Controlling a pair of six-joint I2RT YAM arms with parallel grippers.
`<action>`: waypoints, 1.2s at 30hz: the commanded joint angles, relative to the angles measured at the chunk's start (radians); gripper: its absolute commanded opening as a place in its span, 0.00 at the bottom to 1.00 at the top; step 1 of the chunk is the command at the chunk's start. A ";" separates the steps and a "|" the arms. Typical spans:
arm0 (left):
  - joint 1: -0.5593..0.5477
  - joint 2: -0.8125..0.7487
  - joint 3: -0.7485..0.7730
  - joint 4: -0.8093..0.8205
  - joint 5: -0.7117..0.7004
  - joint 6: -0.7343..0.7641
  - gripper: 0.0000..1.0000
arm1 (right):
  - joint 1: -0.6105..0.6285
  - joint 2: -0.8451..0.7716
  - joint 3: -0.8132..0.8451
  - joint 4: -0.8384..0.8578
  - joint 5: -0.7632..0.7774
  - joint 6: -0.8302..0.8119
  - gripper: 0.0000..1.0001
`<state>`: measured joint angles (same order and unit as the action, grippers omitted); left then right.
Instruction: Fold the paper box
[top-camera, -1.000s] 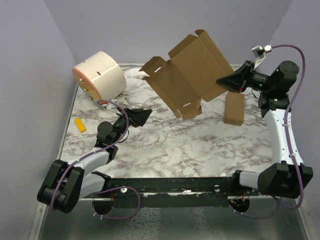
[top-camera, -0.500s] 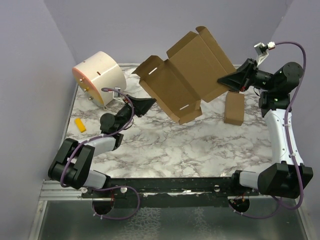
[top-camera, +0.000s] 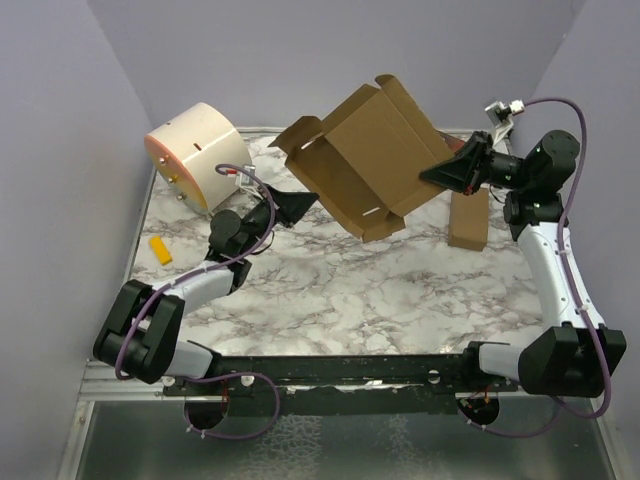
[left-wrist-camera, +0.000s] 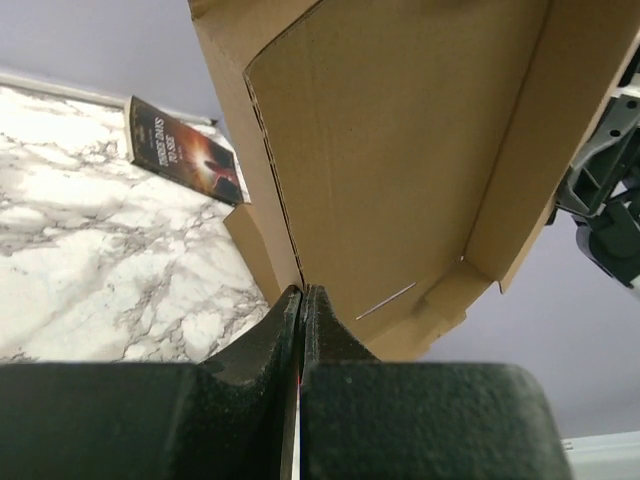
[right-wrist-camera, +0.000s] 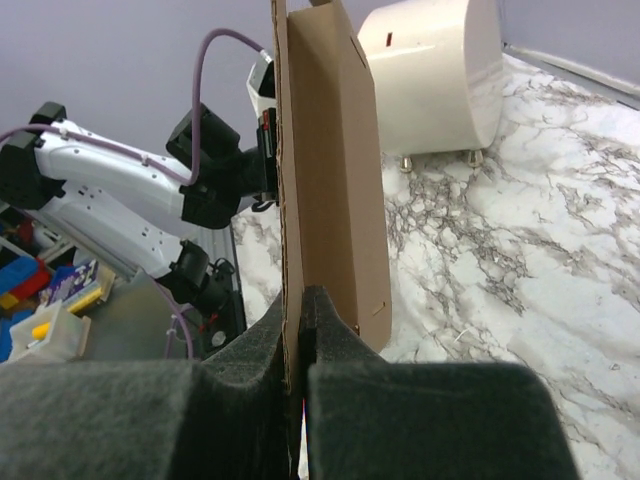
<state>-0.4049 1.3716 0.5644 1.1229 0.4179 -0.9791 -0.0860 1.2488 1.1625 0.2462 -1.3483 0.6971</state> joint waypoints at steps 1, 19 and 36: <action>-0.032 -0.008 0.034 0.015 0.002 0.035 0.00 | 0.064 -0.041 -0.060 -0.149 0.072 -0.237 0.01; -0.038 0.067 -0.085 0.061 0.029 0.037 0.00 | 0.069 -0.026 -0.149 -0.290 0.396 -0.471 0.01; -0.042 0.280 -0.127 0.157 0.085 -0.027 0.00 | 0.132 0.127 -0.220 -0.287 0.270 -0.527 0.01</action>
<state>-0.4335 1.6123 0.4278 1.1843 0.4389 -0.9943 -0.0078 1.3602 0.9615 -0.0525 -1.0107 0.1593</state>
